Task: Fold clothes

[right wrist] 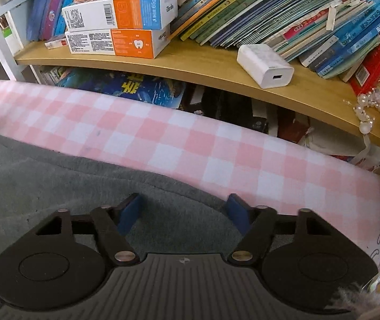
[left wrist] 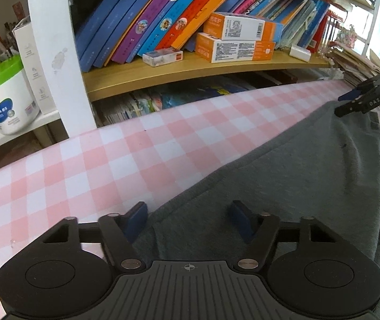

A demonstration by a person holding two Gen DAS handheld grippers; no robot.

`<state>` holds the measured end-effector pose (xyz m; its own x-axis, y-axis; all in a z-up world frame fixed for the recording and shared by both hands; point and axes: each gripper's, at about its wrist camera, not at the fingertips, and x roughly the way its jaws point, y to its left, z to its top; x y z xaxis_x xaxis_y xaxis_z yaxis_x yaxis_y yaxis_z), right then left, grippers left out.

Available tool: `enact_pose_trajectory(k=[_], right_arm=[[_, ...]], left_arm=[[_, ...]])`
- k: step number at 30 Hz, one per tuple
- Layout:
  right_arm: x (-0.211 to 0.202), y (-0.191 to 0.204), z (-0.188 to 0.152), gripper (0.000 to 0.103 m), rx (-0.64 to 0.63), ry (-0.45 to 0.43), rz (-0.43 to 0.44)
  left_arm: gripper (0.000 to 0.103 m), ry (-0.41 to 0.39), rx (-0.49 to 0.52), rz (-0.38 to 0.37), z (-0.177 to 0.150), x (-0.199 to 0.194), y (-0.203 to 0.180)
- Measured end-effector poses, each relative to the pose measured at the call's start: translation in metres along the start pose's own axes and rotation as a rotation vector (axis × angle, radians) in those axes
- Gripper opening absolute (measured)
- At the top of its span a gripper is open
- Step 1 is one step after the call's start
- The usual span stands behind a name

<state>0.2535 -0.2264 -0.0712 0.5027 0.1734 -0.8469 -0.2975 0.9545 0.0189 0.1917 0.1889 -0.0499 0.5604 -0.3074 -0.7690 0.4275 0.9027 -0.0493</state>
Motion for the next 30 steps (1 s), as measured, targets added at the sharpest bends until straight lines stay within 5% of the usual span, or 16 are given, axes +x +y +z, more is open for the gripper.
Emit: enact_pose_trajectory(k=[4, 7, 14, 19, 30], right_arm=[[-0.008, -0.001, -0.004, 0.025, 0.022, 0.001, -0.013], [-0.014, 0.001, -0.011, 0.013, 0.050, 0.003, -0.026], [-0.055, 0.025, -0.029, 0.011, 0.015, -0.096, -0.134], [-0.103, 0.039, -0.051, 0.011, 0.018, -0.200, -0.185], [-0.206, 0.096, -0.156, 0.010, 0.042, -0.336, -0.306]], left_arm=[[0.038, 0.019, -0.026, -0.009, 0.000, -0.005, -0.002], [0.026, 0.026, -0.026, 0.002, -0.001, -0.011, -0.008], [0.011, -0.059, -0.012, 0.051, 0.001, -0.047, -0.025], [0.011, -0.138, -0.008, 0.065, -0.006, -0.089, -0.041], [0.010, -0.255, 0.020, 0.054, -0.071, -0.180, -0.099]])
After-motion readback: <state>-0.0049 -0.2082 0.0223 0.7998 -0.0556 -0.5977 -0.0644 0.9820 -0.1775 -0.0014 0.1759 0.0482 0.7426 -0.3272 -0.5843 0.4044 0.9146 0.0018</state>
